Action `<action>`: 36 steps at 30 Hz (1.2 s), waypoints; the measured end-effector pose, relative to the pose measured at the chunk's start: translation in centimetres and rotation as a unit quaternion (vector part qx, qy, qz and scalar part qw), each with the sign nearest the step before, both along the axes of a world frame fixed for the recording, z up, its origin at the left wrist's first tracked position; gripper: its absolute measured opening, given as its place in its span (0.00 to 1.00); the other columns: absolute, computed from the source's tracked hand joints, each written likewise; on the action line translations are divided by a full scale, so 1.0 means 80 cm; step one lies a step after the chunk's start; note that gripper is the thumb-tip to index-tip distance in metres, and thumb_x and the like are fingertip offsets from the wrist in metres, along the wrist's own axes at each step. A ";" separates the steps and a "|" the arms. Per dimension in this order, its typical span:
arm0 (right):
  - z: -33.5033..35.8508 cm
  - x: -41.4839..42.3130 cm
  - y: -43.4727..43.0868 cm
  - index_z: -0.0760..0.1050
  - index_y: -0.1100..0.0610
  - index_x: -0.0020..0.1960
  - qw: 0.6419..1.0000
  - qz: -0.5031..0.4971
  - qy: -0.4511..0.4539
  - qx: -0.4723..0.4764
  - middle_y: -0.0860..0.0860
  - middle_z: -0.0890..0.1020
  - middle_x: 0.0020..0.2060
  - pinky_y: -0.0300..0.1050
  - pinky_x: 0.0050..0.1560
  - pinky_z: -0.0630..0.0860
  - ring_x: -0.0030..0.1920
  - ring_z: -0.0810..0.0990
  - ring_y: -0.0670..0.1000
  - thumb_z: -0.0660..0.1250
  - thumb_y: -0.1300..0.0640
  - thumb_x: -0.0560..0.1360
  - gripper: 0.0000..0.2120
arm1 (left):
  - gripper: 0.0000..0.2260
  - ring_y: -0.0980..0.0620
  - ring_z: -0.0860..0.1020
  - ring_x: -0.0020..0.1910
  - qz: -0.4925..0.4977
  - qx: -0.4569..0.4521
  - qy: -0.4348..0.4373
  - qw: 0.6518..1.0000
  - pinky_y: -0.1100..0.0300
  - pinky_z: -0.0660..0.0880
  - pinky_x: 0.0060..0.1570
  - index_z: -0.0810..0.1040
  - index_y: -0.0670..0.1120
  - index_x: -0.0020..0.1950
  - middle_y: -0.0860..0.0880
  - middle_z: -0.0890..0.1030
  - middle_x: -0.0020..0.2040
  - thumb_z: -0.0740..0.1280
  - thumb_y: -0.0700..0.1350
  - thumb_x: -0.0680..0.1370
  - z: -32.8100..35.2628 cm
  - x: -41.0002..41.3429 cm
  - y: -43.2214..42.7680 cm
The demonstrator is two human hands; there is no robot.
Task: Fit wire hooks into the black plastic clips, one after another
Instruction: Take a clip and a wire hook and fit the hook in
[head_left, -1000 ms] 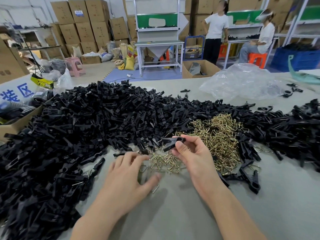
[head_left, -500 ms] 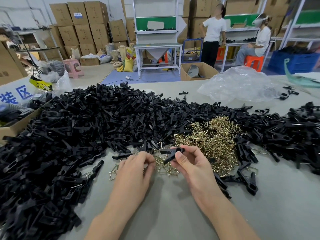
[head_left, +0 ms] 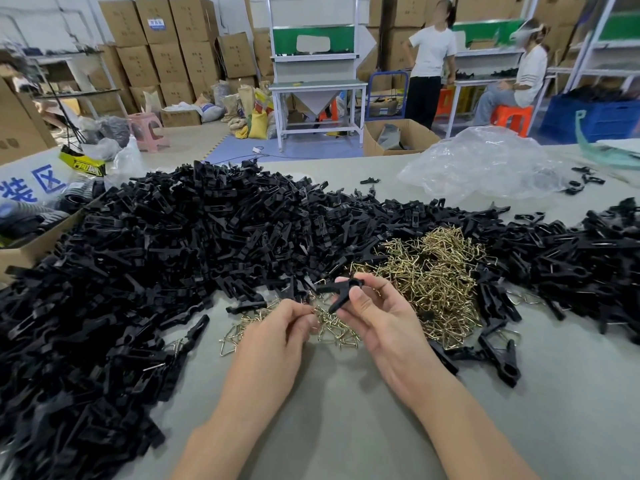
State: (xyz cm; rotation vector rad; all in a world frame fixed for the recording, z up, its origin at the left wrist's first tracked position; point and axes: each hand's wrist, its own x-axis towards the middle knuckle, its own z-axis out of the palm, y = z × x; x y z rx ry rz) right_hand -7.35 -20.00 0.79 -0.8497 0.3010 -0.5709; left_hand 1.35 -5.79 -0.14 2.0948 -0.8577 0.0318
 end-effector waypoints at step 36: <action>0.008 -0.009 -0.004 0.76 0.59 0.60 0.995 0.080 -0.057 0.032 0.61 0.83 0.60 0.45 0.49 0.82 0.52 0.86 0.57 0.69 0.63 0.74 0.14 | 0.17 0.50 0.80 0.38 -0.112 -0.306 0.389 0.862 0.56 0.80 0.44 0.75 0.46 0.65 0.44 0.80 0.40 0.68 0.36 0.77 0.040 -0.012 0.007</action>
